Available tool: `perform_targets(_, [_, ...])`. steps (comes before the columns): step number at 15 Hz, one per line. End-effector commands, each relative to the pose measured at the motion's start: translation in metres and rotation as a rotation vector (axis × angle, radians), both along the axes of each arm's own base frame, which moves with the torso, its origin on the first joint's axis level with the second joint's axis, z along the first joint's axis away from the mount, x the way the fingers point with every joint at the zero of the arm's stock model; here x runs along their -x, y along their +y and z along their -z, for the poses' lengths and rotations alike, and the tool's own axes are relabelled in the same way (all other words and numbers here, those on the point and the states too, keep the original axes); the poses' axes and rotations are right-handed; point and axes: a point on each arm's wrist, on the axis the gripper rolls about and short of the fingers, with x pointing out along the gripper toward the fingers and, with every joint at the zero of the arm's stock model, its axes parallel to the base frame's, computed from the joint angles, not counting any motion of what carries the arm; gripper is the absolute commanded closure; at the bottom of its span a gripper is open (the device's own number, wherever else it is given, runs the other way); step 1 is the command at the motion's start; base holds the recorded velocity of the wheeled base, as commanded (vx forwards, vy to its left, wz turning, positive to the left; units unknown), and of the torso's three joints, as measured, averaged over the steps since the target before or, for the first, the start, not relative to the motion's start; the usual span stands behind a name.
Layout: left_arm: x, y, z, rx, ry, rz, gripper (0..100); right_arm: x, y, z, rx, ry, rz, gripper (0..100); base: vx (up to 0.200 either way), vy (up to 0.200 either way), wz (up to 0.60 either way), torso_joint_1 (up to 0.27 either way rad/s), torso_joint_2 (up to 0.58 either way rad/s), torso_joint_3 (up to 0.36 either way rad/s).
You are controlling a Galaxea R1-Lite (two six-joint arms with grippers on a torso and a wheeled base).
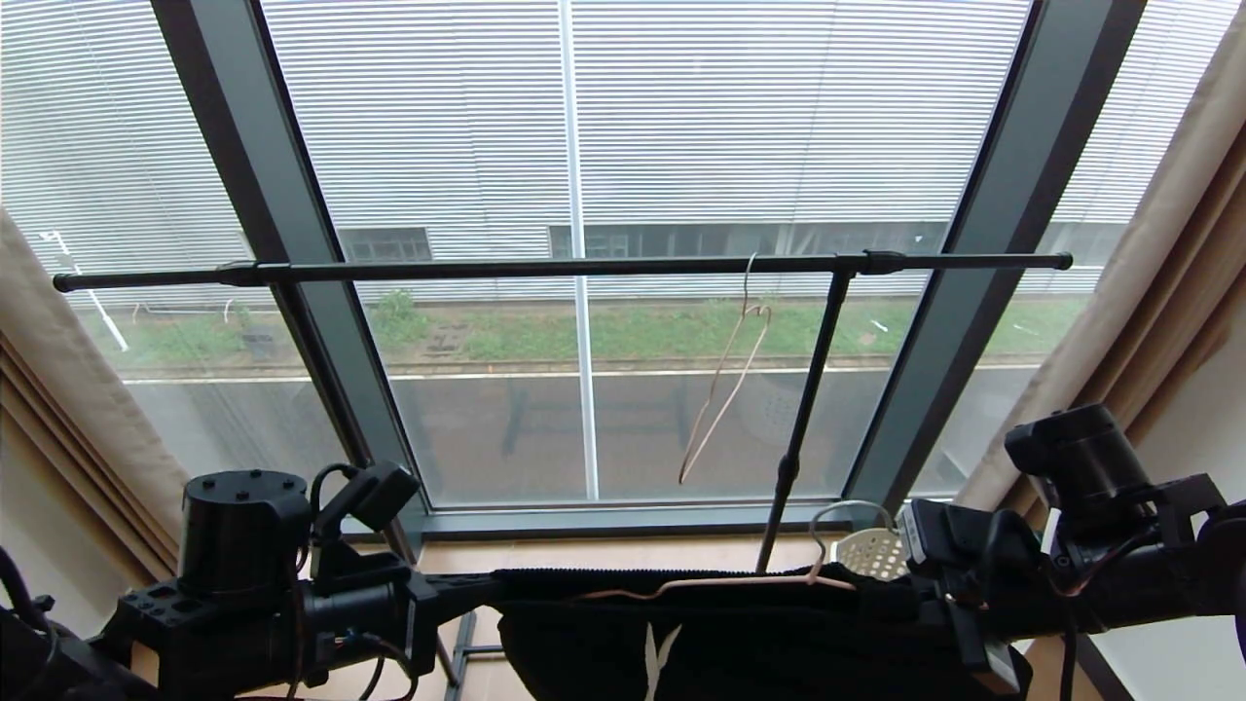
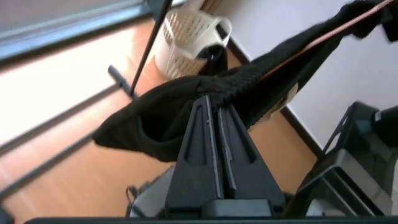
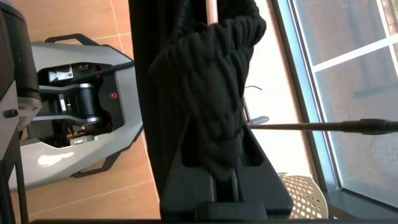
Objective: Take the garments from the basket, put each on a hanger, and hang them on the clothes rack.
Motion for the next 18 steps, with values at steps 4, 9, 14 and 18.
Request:
perform_targets(4, [-0.006, -0.022, -0.060, -0.125, -0.128, -0.027, 100, 0.001, 0.000, 0.000, 0.000, -0.022, 0.003, 100, 0.000, 0.000, 0.00, 0.000, 0.00, 0.000])
perform_targets(9, [-0.001, -0.048, -0.071, -0.188, -0.098, 0.020, 100, 0.000, 0.000, 0.000, -0.001, -0.052, 0.009, 100, 0.000, 0.000, 0.00, 0.000, 0.00, 0.000])
perform_targets(14, [0.002, -0.083, -0.088, -0.302, -0.058, 0.057, 100, 0.002, 0.004, -0.004, -0.006, -0.066, 0.001, 100, 0.000, 0.000, 0.00, 0.000, 0.00, 0.000])
perform_targets(18, [0.014, -0.106, -0.091, -0.358, -0.016, 0.143, 100, 0.001, 0.004, -0.006, -0.015, -0.063, 0.014, 100, 0.000, 0.000, 0.00, 0.000, 0.00, 0.000])
